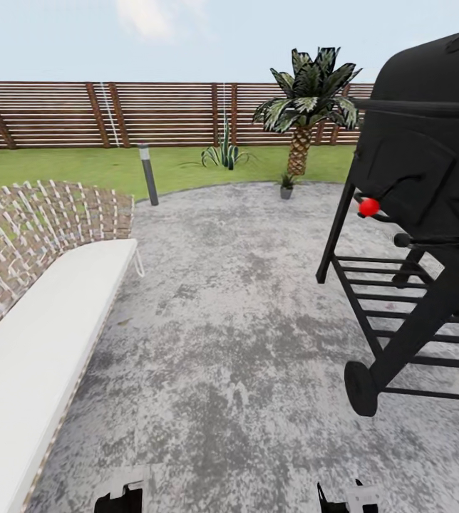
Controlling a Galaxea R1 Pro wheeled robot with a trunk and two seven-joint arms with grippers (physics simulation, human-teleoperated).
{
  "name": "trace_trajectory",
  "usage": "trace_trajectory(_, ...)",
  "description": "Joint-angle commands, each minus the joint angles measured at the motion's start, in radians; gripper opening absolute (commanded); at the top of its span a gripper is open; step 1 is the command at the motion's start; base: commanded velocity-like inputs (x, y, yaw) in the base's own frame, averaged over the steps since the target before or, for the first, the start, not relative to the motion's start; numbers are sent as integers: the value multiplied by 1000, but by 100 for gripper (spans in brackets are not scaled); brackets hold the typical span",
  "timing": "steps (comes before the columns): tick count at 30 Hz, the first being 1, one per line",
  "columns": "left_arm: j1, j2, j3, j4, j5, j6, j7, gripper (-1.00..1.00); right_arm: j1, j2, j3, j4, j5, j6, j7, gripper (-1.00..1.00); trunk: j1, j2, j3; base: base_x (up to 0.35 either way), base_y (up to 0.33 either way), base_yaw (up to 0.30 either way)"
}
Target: Pick up the pesticide atomizer in the garden and spray insectifuge to fully cover both potted plants in the garden.
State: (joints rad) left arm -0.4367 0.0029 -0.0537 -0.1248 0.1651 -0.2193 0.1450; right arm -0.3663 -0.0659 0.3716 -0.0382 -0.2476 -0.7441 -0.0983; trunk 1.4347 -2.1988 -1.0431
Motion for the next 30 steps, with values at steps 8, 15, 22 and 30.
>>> trace_trajectory(8,0,0,-6,1,8,-3,2,-100,0,0,9,0,-4,-1,-6,100,0,0,-1,337,0,0)
trace_trajectory(15,0,0,-7,1,8,-4,2,-100,0,0,9,0,-4,-1,-6,100,0,0,-1,337,0,0)
trace_trajectory(22,0,0,-7,1,8,-4,2,-100,0,0,9,0,-4,-1,-6,100,0,0,-1,337,0,0)
trace_trajectory(30,0,0,-7,1,8,-5,2,-100,0,0,9,0,-4,-1,-6,100,0,0,-1,337,0,0)
